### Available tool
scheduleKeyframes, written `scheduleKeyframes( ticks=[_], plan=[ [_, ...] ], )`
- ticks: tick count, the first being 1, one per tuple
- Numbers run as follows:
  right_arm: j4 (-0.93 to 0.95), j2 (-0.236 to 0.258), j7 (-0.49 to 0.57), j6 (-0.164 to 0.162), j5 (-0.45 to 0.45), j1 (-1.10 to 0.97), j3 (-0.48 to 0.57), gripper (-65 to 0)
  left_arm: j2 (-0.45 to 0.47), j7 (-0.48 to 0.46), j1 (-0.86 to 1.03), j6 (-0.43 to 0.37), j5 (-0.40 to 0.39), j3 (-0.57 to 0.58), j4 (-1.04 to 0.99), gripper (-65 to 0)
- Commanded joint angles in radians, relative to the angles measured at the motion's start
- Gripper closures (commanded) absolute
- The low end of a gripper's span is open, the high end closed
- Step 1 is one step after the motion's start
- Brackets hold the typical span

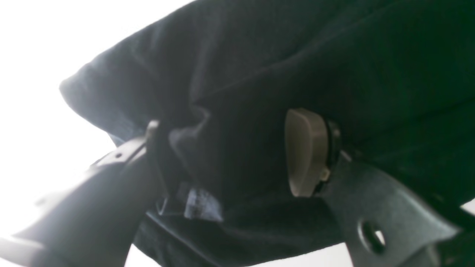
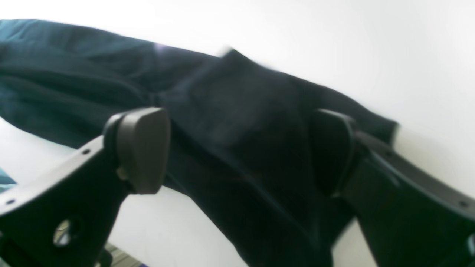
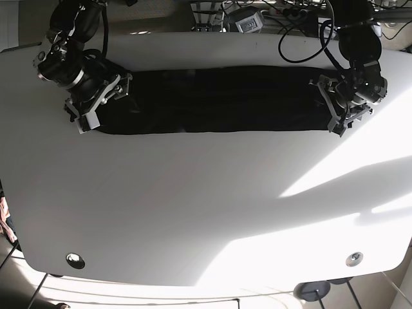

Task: Fold the T-shirt properly
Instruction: 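Regrasp the folded strip's ends with both grippers and straighten it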

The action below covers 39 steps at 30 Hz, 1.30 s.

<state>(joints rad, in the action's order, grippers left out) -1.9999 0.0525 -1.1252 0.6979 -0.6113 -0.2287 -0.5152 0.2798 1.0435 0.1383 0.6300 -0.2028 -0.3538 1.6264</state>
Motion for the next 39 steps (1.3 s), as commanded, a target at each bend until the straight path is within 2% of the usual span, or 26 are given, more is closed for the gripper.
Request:
scheduleKeyframes(
  ticks=[1,9,10,12,14,16,19,23,27,30,31,34,35,39],
  plan=[
    [-0.017,0.01,0.021,0.0,-0.014,-0.008,-0.004,-56.3,0.014,-0.001,-0.006,0.001,0.007,-0.003,0.015,-37.8],
    [0.035,0.019,0.027,0.0,-0.014,-0.016,0.033,-54.9,0.012,-0.001,-0.006,0.001,0.007,-0.003,0.015,-37.8],
    [0.066,0.019,0.033,0.0,0.003,-0.01,0.04,-51.8,0.012,-0.001,-0.006,0.001,0.007,-0.003,0.013,-37.8],
    [0.167,0.013,0.118,0.0,0.118,-0.004,0.048,-33.8,0.012,-0.001,-0.006,0.001,0.007,-0.001,0.013,-37.8],
    [0.253,0.011,0.167,0.0,0.195,0.021,0.048,-19.5,0.009,-0.001,-0.006,0.001,0.007,-0.001,0.013,-37.8],
    [0.331,0.013,0.176,0.0,0.242,0.047,0.048,-11.4,0.009,-0.001,-0.006,0.001,0.007,-0.001,0.008,-37.8],
    [0.434,0.019,0.244,0.0,0.293,0.082,0.045,-10.9,0.008,-0.001,-0.007,0.001,0.007,-0.001,0.005,-37.8],
    [0.558,0.053,0.325,0.0,0.35,0.157,0.04,-10.9,0.006,-0.001,-0.076,0.0,0.007,0.029,-0.074,-37.8],
    [0.624,0.108,0.333,0.0,0.347,0.228,0.039,-10.9,0.006,-0.002,-0.177,0.001,0.004,0.037,-0.176,-37.8],
    [0.595,0.111,0.331,0.0,0.35,0.231,0.039,-10.9,0.006,0.001,-0.177,0.021,-0.002,0.034,-0.064,-37.8],
    [0.575,0.109,0.331,0.0,0.348,0.228,0.039,-10.9,0.009,0.001,-0.176,0.06,-0.022,0.029,-0.019,-37.8],
    [0.546,0.103,0.325,0.0,0.348,0.223,0.039,-10.9,0.006,0.004,-0.128,0.068,-0.152,-0.127,0.062,-38.1],
    [0.549,0.103,0.313,0.0,0.348,0.223,0.039,-10.9,0.008,0.005,-0.116,0.068,-0.221,-0.193,0.061,-38.3],
    [0.548,0.103,0.31,0.0,0.348,0.223,0.039,-10.9,0.032,0.005,-0.072,0.068,-0.407,-0.307,-0.061,-38.5]
  ],
)
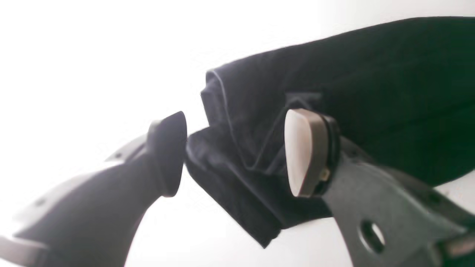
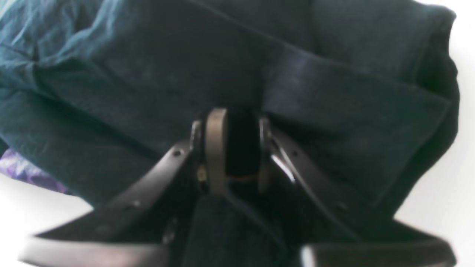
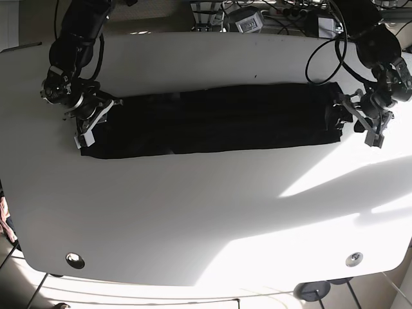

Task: Fold the T-shirt properly
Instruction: 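Regrasp the folded strip's ends with both grippers and straighten it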

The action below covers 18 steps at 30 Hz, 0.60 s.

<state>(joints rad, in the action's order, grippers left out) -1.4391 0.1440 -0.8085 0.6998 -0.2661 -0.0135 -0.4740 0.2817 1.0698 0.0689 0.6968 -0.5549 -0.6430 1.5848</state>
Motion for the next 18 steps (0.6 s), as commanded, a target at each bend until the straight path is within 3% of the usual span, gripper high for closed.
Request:
scheduleKeyframes(
  ticks=[1,6,11,15,18],
  plan=[
    [-0.01,0.012,-0.007,-0.002,0.003,0.008,-0.002,-10.9,0.054,-0.021,0.01,0.001,-0.124,-0.041,-0.087,-38.5],
    [-0.009,0.012,-0.007,-0.002,0.003,0.008,-0.001,-10.9,0.098,-0.024,0.015,0.001,-0.271,-0.093,-0.329,-40.6],
    [-0.009,0.01,-0.007,-0.002,0.003,0.008,0.002,-10.9,0.096,-0.024,0.012,0.001,-0.273,-0.128,-0.367,-46.9],
    [-0.009,0.01,-0.007,-0.002,0.001,0.008,0.002,-10.9,0.09,-0.021,0.01,0.001,-0.273,-0.123,-0.369,-47.2],
    [-0.009,-0.001,-0.007,-0.002,0.001,0.01,0.002,-10.9,0.089,-0.004,0.01,0.001,-0.276,-0.042,-0.369,-46.7]
  ],
)
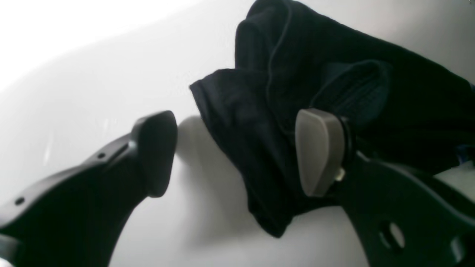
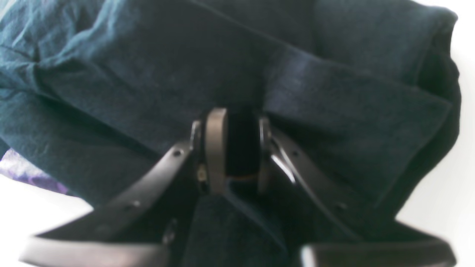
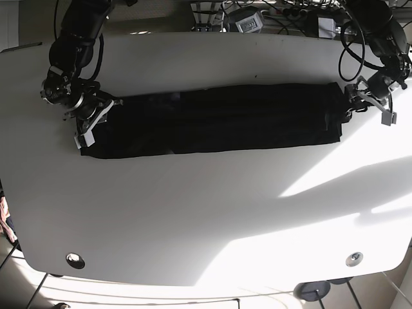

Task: Fold the T-shirt properly
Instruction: 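Regrasp the folded strip's ends with both grippers and straighten it, then grasp the strip's end with the left gripper and fold it toward the right gripper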

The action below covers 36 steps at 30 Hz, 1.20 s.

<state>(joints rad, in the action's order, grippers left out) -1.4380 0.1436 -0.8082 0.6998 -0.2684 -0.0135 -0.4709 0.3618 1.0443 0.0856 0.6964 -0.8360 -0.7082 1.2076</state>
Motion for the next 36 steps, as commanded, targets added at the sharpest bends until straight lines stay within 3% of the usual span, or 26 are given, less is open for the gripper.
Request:
scheduleKeyframes(
  ticks=[1,9,11,13,14,19,24,30,36],
  plan=[
    [-0.01,-0.006,-0.007,-0.002,0.004,0.01,-0.001,-10.9,0.007,0.026,-0.007,0.002,0.005,0.042,0.008,-46.7],
    [-0.01,-0.009,-0.006,-0.002,0.004,0.008,-0.001,-10.8,-0.04,0.024,-0.01,0.002,0.013,0.06,0.01,-45.1],
    [-0.01,-0.009,-0.006,-0.002,0.004,0.008,-0.004,-10.6,-0.04,0.023,-0.01,0.002,0.013,0.061,0.01,-30.6],
    [-0.008,-0.009,-0.006,-0.002,0.004,0.008,-0.004,-10.6,-0.04,0.021,-0.028,0.002,0.013,0.071,0.018,-8.6],
    [-0.008,-0.009,-0.006,-0.002,0.004,0.008,-0.004,-10.6,-0.04,0.021,-0.033,0.002,0.013,0.088,0.022,-6.8],
    [-0.008,-0.022,-0.006,-0.002,0.004,0.008,-0.005,-10.5,-0.04,0.021,0.004,0.002,0.013,0.227,0.348,-6.3],
    [-0.008,-0.023,-0.006,-0.002,0.004,0.008,-0.005,-10.5,-0.093,0.021,0.01,-0.109,0.013,0.416,0.555,-6.3],
    [-0.008,-0.023,-0.006,-0.002,0.004,0.008,-0.005,-10.5,-0.195,0.02,-0.04,-0.159,0.014,0.608,0.46,-6.4],
    [-0.008,-0.023,-0.006,-0.002,0.004,0.008,-0.005,-10.3,-0.294,0.018,-0.114,-0.214,0.014,0.638,0.329,-6.7]
  ],
)
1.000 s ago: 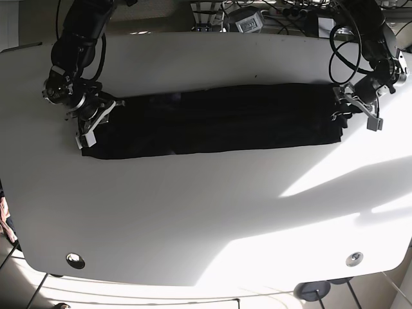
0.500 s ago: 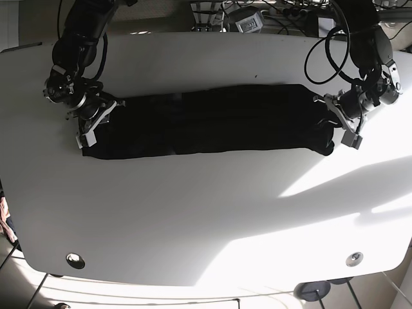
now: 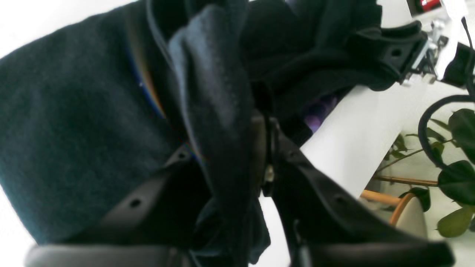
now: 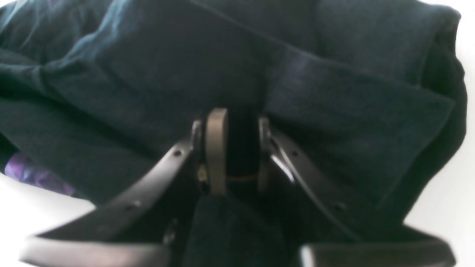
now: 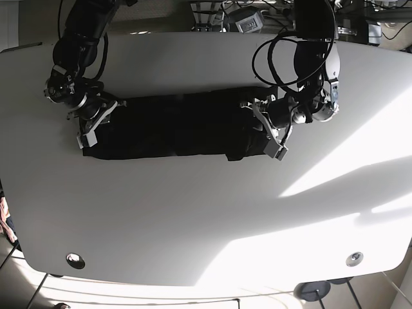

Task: Fold the T-shirt properly
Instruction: 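Grasp the strip's end with the left gripper and fold it toward the right gripper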

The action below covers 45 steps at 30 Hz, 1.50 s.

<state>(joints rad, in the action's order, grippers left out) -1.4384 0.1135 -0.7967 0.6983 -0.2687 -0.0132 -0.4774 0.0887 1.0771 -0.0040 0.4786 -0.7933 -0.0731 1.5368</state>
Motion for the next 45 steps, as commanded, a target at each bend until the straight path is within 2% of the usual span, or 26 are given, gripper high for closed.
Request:
scheduleKeyframes(
  ticks=[1,5,6,8,10,12,17,19,22,25,27,28,30,31,32,34,37,38,40,43,45],
  plan=[
    [-0.008,0.007,-0.017,0.0,0.004,0.006,0.001,-10.3,-0.034,-0.015,-0.031,0.002,-0.028,0.003,-0.017,-6.7],
    [-0.008,0.007,-0.017,0.0,0.004,0.006,0.001,-10.3,-0.051,-0.015,-0.063,-0.039,-0.028,0.065,-0.049,-8.6],
    [-0.008,0.007,-0.017,0.0,0.004,0.006,0.001,-10.3,-0.05,-0.015,-0.07,-0.064,-0.028,0.092,-0.051,-12.1],
    [-0.008,0.007,-0.017,0.0,0.004,0.006,0.001,-10.3,-0.05,-0.015,-0.075,-0.165,-0.028,0.128,-0.048,-22.1],
    [-0.008,0.007,-0.017,0.0,0.004,0.006,0.001,-10.3,-0.053,-0.015,-0.089,-0.257,-0.031,0.132,-0.042,-28.8],
    [-0.008,0.007,-0.017,0.0,0.004,0.006,0.001,-10.3,-0.068,-0.015,-0.118,-0.34,-0.036,0.204,-0.02,-34.7],
    [-0.009,0.007,-0.019,0.0,0.004,0.006,0.001,-10.3,-0.073,-0.015,-0.152,-0.34,-0.031,0.381,0.115,-34.7],
    [-0.014,0.005,-0.019,0.0,0.004,0.006,0.001,-10.3,-0.073,-0.015,-0.167,-0.335,-0.03,0.419,0.127,-34.6],
    [-0.065,0.007,-0.042,0.0,-0.017,0.006,-0.001,-10.5,-0.066,-0.015,-0.167,-0.335,-0.03,0.335,0.127,-34.4],
    [-0.169,0.025,-0.149,0.0,-0.163,0.006,-0.045,-12.7,-0.019,-0.015,-0.159,-0.335,-0.03,0.209,0.13,-34.4],
    [-0.239,0.028,-0.252,0.0,-0.275,0.008,-0.116,-25.0,0.026,-0.015,-0.158,-0.335,-0.03,0.132,0.13,-34.4],
    [-0.289,0.028,-0.303,0.0,-0.33,0.008,-0.145,-34.6,0.069,-0.015,-0.143,-0.335,-0.031,0.095,0.13,-34.4],
    [-0.344,0.028,-0.359,0.0,-0.399,0.006,-0.162,-47.1,0.13,-0.015,-0.112,-0.324,-0.036,0.042,0.132,-34.4],
    [-0.368,0.028,-0.392,0.0,-0.447,0.003,-0.177,-53.7,0.164,-0.015,-0.089,-0.269,-0.036,0.002,0.129,-34.4],
    [-0.374,0.028,-0.405,0.0,-0.481,-0.006,-0.205,-56.1,0.176,-0.015,-0.069,-0.209,-0.033,-0.023,0.13,-34.4],
    [-0.355,0.024,-0.428,0.0,-0.545,-0.011,-0.294,-56.9,0.187,-0.015,-0.02,-0.073,-0.031,-0.069,0.132,-31.7],
    [-0.244,0.03,-0.451,0.0,-0.542,0.011,-0.396,-56.9,0.185,-0.015,0.005,0.004,-0.03,-0.073,0.13,-14.9],
    [-0.166,0.053,-0.451,0.0,-0.541,0.025,-0.427,-57.1,0.182,-0.015,0.005,0.01,-0.03,-0.07,0.127,-9.2],
    [-0.057,0.104,-0.444,0.0,-0.542,0.038,-0.436,-57.1,0.167,-0.015,0.005,0.01,-0.03,-0.046,0.126,-8.5],
    [0.11,0.16,-0.376,0.0,-0.542,0.052,-0.435,-57.1,0.135,-0.015,0.0,0.01,-0.022,-0.021,0.115,-8.3],
    [0.199,0.183,-0.336,0.0,-0.542,0.065,-0.433,-57.1,0.113,-0.028,-0.003,0.012,0.031,-0.001,0.069,-8.3]
  ],
)
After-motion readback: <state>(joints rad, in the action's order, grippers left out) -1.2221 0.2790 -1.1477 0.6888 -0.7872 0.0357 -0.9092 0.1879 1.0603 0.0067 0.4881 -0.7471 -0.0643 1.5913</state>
